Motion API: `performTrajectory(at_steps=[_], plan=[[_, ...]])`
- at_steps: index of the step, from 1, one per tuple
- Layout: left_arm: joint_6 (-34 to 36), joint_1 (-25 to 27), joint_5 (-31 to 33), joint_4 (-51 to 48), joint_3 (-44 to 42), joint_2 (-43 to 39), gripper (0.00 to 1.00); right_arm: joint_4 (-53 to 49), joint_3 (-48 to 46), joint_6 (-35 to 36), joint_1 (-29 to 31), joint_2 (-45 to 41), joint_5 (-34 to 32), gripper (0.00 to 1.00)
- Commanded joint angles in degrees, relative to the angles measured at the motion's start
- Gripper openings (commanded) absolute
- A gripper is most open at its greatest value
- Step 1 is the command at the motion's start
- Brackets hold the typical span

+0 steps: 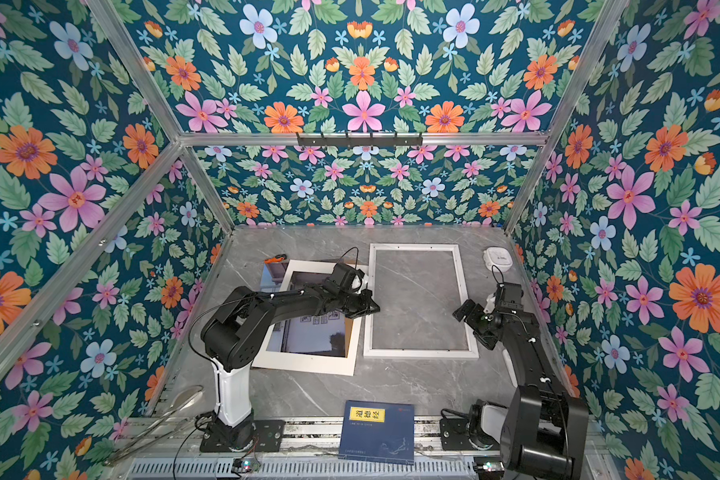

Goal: Put the photo into the frame

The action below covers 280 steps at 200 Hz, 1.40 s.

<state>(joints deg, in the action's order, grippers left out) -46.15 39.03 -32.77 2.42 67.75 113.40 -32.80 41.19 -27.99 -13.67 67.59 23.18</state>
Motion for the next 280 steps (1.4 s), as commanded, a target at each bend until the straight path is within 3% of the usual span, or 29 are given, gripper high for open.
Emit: performTrajectory(at_steps=[1,66,150,212,280], plan=[[1.14,-0.24,-0.45,-0.47,-0.23,-0.06,0.00,0.05,0.36,-0.08,0.05,0.92,0.62,0.94],[7.93,-5.36,0.86,-8.56,-2.41,-5.74,0.00,3.84,2.33,1.45,0.38,5.70,8.85,0.91],[14.01,-12.59,2.19,-14.96,-6.48,-7.83,0.00,6.56,7.50,2.69,7.38,20.28,13.65,0.80],[15.44,-13.54,4.45,-16.30,-6.33,-6.72,0.00,12.43,6.56,2.33,10.02,26.84,21.26,0.74],[15.30,-13.54,4.64,-16.22,-6.40,-6.93,0.00,21.86,2.75,0.29,10.82,26.89,29.82,0.65]])
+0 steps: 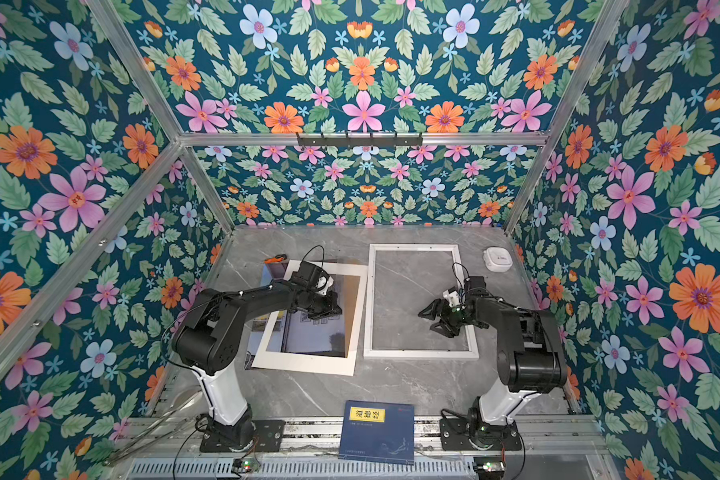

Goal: Put the photo into the frame

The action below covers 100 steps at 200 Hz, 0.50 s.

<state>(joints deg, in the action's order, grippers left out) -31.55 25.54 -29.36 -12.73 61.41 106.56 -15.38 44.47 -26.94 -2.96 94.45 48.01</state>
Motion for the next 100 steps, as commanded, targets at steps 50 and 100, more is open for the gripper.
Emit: performTrajectory(at_steps=[50,100], plan=[[0.61,-0.05,1.54,-0.65,-0.54,0.14,0.00,5.15,-1.31,-0.32,0.13,2.31,2.92,0.64],[0.33,-0.05,1.45,-0.02,-1.11,0.09,0.00,7.59,-1.60,-0.98,0.76,4.27,5.73,0.61]])
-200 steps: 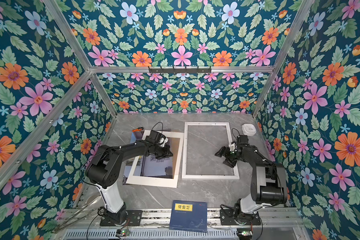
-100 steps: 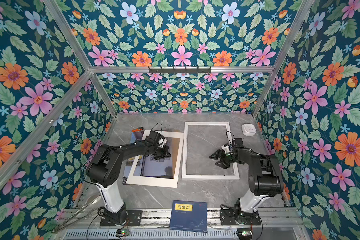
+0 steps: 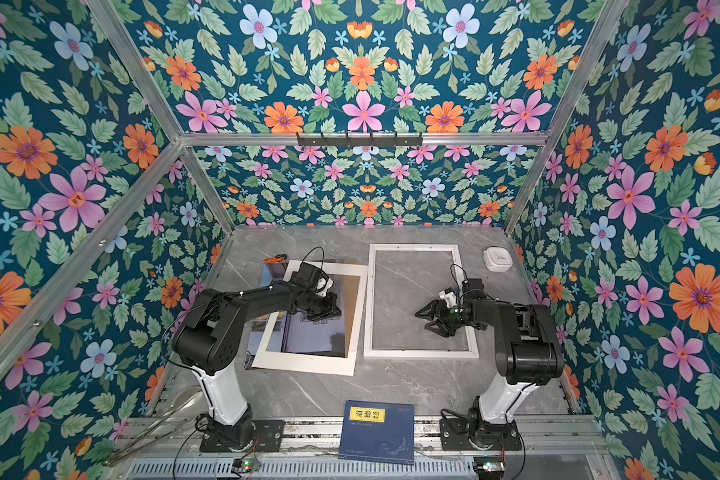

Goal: Put the photo into the frame

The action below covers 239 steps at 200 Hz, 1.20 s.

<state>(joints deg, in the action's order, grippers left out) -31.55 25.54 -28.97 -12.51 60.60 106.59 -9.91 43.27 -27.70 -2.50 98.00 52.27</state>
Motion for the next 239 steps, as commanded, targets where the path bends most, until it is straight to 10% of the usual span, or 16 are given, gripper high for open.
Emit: performTrajectory(at_steps=[1,154,239], plan=[[0.29,-0.05,1.04,-0.23,-0.31,0.09,0.00,2.20,-0.39,-0.23,0.35,0.72,1.58,0.61],[-1.09,-0.05,-0.57,-0.05,0.02,-2.54,0.00,8.43,-2.41,-5.58,0.77,-2.52,7.31,0.00],[-7.74,3.07,-6.63,3.33,3.11,-6.33,0.00,-15.57,3.23,-3.82,-2.21,-19.32,-2.85,0.00]])
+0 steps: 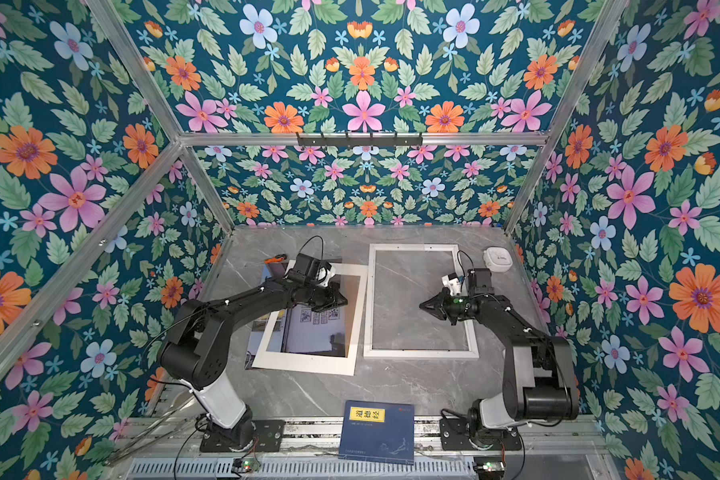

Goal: Put the photo into the frame

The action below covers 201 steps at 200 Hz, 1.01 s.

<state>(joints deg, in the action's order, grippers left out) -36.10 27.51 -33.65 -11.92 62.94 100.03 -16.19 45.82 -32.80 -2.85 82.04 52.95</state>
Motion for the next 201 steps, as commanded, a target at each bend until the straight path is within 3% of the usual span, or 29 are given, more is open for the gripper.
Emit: performTrajectory(at_steps=[1,55,68,98,135,201], plan=[[-3.32,1.17,-1.99,2.98,0.78,0.28,0.00,-9.52,0.71,1.30,-2.01,-3.55,-3.59,0.00],[-18.80,4.66,-5.42,23.41,-2.20,3.42,0.00,-21.51,3.65,4.97,-8.17,-8.61,-12.10,0.00],[-20.92,5.59,-4.83,26.42,-2.04,4.56,0.00,-23.11,4.27,5.85,-8.34,-8.07,-15.72,0.00],[-22.68,7.18,-4.42,28.44,-0.42,7.47,0.00,-23.51,3.98,6.07,-9.66,-6.20,-17.06,0.00],[-23.37,7.80,-2.98,28.51,-0.07,10.00,0.00,-19.59,1.12,5.20,-14.56,-5.29,-13.23,0.00],[-27.03,8.00,-6.43,31.12,1.04,10.60,0.00,-21.76,6.13,6.44,-14.65,0.07,-9.88,0.00]])
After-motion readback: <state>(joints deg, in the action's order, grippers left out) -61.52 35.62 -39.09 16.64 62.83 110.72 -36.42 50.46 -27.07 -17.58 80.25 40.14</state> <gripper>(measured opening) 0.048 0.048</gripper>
